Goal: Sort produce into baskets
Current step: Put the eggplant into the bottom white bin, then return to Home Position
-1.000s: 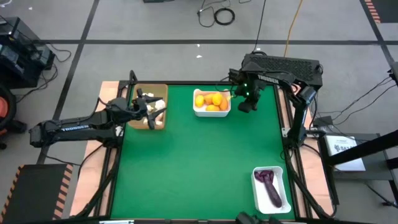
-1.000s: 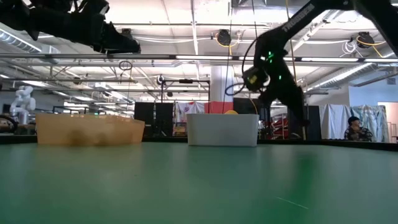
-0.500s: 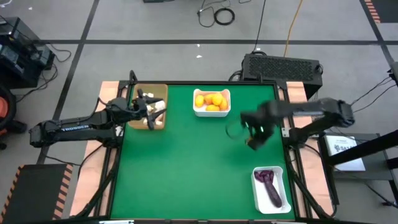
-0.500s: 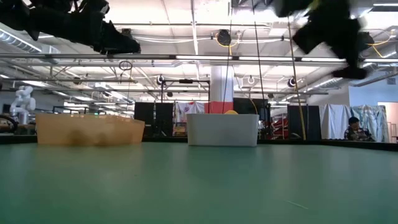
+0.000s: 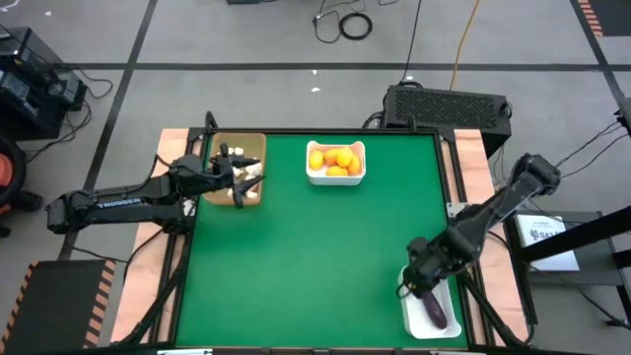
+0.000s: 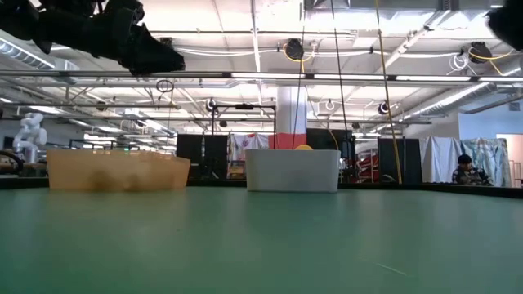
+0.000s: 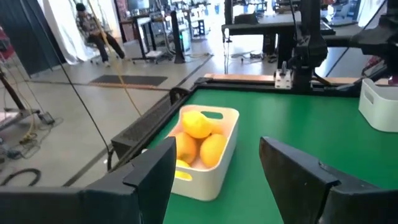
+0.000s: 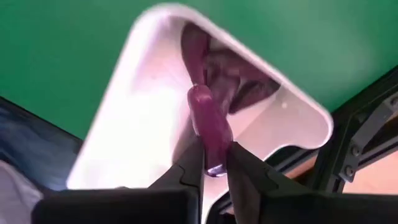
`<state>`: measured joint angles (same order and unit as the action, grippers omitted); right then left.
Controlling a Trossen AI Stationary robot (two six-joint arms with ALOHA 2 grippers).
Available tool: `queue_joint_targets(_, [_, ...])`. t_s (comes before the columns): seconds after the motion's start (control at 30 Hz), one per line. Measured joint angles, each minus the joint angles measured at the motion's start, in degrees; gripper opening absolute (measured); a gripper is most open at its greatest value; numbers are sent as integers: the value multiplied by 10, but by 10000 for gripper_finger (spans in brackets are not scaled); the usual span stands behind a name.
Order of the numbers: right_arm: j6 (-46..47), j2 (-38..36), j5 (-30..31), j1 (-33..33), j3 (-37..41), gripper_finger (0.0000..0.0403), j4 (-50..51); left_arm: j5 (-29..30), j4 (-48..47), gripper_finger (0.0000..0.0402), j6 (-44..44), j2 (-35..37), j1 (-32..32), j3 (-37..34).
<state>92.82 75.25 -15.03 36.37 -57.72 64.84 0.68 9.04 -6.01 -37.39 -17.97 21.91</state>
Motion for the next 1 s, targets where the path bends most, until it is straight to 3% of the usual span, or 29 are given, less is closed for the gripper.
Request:
queue_joint_targets(0.47, [10, 14, -3, 28, 2, 171, -5, -2, -5, 239, 12, 0, 0, 0])
queue_joint_targets(0.7, [-53, -16, 3, 21, 2, 188, -5, -2, -5, 239, 12, 0, 0, 0])
queue_joint_targets(0.8, [-102, -32, 65, 14, 2, 181, -5, -1, 5, 239, 12, 1, 0, 0])
queue_joint_targets(1.0, [-297, -74, 317, 7, 2, 156, -92, 4, 36, 239, 35, 20, 1, 0])
